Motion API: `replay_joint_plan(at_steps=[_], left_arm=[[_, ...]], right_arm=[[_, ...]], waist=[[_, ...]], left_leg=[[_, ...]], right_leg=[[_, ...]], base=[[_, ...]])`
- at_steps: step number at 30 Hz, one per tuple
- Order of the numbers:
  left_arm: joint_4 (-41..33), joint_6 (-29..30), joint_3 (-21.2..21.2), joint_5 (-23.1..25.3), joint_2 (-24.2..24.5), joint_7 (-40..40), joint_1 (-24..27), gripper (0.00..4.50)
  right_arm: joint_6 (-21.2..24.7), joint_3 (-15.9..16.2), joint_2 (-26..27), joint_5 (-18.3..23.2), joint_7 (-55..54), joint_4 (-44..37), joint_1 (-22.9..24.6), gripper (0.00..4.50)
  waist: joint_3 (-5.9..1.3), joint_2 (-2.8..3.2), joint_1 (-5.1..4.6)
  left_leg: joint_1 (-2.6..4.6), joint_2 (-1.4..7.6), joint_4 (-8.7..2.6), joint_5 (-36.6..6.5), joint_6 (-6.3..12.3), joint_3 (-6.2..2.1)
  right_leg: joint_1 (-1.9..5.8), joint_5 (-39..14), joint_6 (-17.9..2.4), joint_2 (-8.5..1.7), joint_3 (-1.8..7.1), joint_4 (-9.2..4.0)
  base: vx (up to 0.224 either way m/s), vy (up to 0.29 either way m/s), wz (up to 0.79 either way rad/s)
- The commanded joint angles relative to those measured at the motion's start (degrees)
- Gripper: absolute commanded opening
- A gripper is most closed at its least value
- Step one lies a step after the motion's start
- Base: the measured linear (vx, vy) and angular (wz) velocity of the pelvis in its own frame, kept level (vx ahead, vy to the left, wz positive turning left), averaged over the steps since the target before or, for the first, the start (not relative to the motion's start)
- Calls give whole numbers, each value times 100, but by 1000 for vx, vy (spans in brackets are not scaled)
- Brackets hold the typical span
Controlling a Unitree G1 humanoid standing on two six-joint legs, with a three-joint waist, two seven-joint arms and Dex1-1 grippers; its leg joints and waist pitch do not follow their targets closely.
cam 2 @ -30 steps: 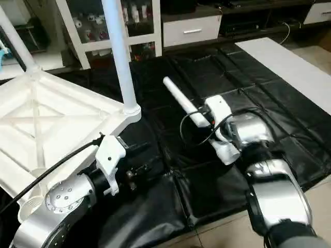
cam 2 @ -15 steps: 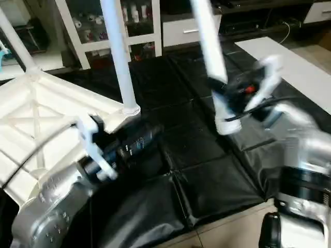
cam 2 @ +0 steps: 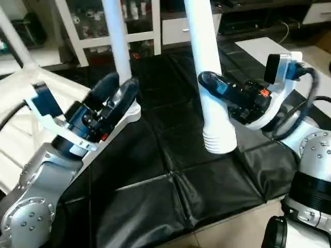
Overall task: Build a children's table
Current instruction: Pick table leg
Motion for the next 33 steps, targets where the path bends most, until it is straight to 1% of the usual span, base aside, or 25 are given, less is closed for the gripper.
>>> replay_joint_plan(at_steps=[1,2,3,4,5,6,7,8,9,12,13,14,15,18,20,21,23,24,26,27,28,29,30,31,33], left_arm=[[-154,139,17,-121,8,142,-29,450],[-183,203,71,-265,-27,311,-63,450],[-178,237,132,-383,-75,438,-96,450],[-171,262,180,-472,-110,534,-121,450],[-150,287,277,-639,-148,700,-169,450],[-137,304,342,-754,-168,811,-201,450],[-133,307,371,-793,-170,842,-217,450],[-118,311,486,-935,-177,957,-283,450],[-117,308,523,-985,-181,982,-307,450],[-147,375,564,-1125,-173,1035,-312,450],[-156,407,573,-1213,-158,1074,-313,450],[-156,407,573,-1213,-158,1074,-313,450],[-177,440,574,-1324,-141,1124,-311,450],[-186,456,567,-1473,-130,1198,-316,450],[-150,483,573,-1814,-143,1163,-321,450],[-149,483,573,-1817,-144,1163,-321,450],[-102,506,576,-2106,-148,1031,-299,450],[-76,546,578,-2194,-102,952,-273,450],[7,643,569,-2278,30,809,-234,450],[7,643,569,-2278,30,809,-234,450],[103,694,549,-2234,130,717,-231,450],[264,721,580,-2262,216,619,-275,450],[396,725,637,-2372,306,552,-362,450],[431,724,665,-2440,332,531,-401,450],[518,727,759,-2643,393,458,-489,450]], right_arm=[[-111,282,-77,-116,105,-313,43,178],[-422,730,-122,-548,75,-614,152,178],[-483,944,-108,-676,70,-763,201,178],[-509,1087,-96,-747,65,-862,233,178],[-680,1375,-123,-966,64,-1044,311,178],[-791,1566,-147,-1108,60,-1163,362,178],[-829,1653,-132,-1165,23,-1210,376,178],[-1021,2004,-30,-1424,-163,-1371,432,178],[-1017,2080,77,-1460,-308,-1379,434,178],[-1089,2176,202,-1480,-437,-1368,491,178],[-1130,2197,201,-1490,-431,-1380,513,178],[-1130,2197,201,-1490,-431,-1380,513,178],[-1146,2190,199,-1466,-416,-1398,534,178],[-1182,2160,163,-1414,-349,-1408,569,178],[-1131,2103,86,-1246,-216,-1440,638,178],[-1130,2103,85,-1244,-214,-1440,638,178],[-995,2018,7,-1013,-47,-1462,700,178],[-907,1968,-39,-869,39,-1460,729,178],[-794,1889,-100,-662,153,-1422,764,178],[-794,1889,-100,-662,153,-1422,764,178],[-751,1858,-134,-576,215,-1388,776,178],[-736,1854,-189,-533,295,-1354,801,178],[-751,1865,-251,-514,368,-1323,836,178],[-761,1872,-267,-514,387,-1314,848,178],[-774,1882,-282,-502,405,-1312,880,178]], waist=[[-379,-144,24],[-381,-158,38],[-390,-165,53],[-382,-174,44],[-383,-189,42],[-385,-191,55],[-371,-198,54],[-378,-203,62],[-367,-198,52],[-363,-188,54],[-369,-167,73],[-364,-169,72],[-366,-160,70],[-380,-179,64],[-394,-186,74],[-400,-188,78],[-407,-219,76],[-411,-200,93],[-410,-200,97],[-421,-194,93],[-423,-181,93],[-423,-183,90],[-425,-161,93],[-424,-156,98],[-435,-145,98]], left_leg=[[146,496,-481,-85,284,-214],[146,500,-480,-76,263,-205],[149,509,-474,-10,205,-203],[138,494,-480,-23,223,-208],[142,493,-480,-48,233,-204],[144,504,-480,-79,210,-202],[142,501,-491,-134,181,-204],[147,507,-489,-173,174,-211],[145,502,-499,-219,145,-212],[165,502,-514,-380,53,-209],[181,504,-519,-415,-3,-212],[189,506,-524,-449,-29,-206],[188,500,-527,-474,-81,-210],[171,495,-524,-410,-78,-214],[159,483,-505,-333,-35,-207],[155,479,-494,-328,-16,-202],[153,484,-492,-302,36,-197],[167,468,-479,-259,67,-191],[168,474,-477,-207,104,-191],[174,473,-472,-158,124,-194],[176,476,-470,-158,120,-194],[180,464,-469,-202,110,-189],[185,460,-469,-238,97,-190],[199,458,-479,-355,3,-186],[197,455,-482,-403,-80,-185]], right_leg=[[192,-535,-1146,-404,232,-436],[195,-443,-1156,-409,236,-430],[201,-278,-1138,-413,240,-409],[210,-195,-1180,-415,244,-408],[214,-192,-1184,-419,251,-416],[219,-195,-1192,-435,253,-408],[218,-242,-1201,-424,258,-420],[221,-295,-1200,-435,259,-411],[209,-395,-1181,-422,259,-423],[197,-586,-1129,-418,269,-444],[192,-598,-1107,-412,268,-436],[183,-595,-1096,-402,270,-444],[189,-546,-1084,-394,268,-432],[211,-380,-1066,-395,266,-419],[235,-289,-1104,-411,269,-407],[241,-300,-1124,-414,268,-401],[249,-354,-1122,-415,264,-404],[246,-405,-1118,-413,261,-399],[236,-446,-1088,-400,255,-400],[229,-439,-1070,-387,248,-396],[224,-445,-1070,-389,247,-393],[218,-530,-1047,-378,245,-406],[217,-590,-1038,-379,247,-412],[209,-731,-1020,-375,247,-428],[212,-709,-1051,-373,241,-417]], base=[[0,0,0],[0,0,0],[0,0,0],[0,0,0],[0,0,0],[0,0,0],[0,0,0],[0,0,0],[0,0,0],[0,0,0],[0,0,0],[0,0,0],[0,0,0],[0,0,0],[0,0,0],[0,0,0],[0,0,0],[0,0,0],[0,0,0],[0,0,0],[0,0,0],[0,0,0],[0,0,0],[0,0,0],[0,0,0]])
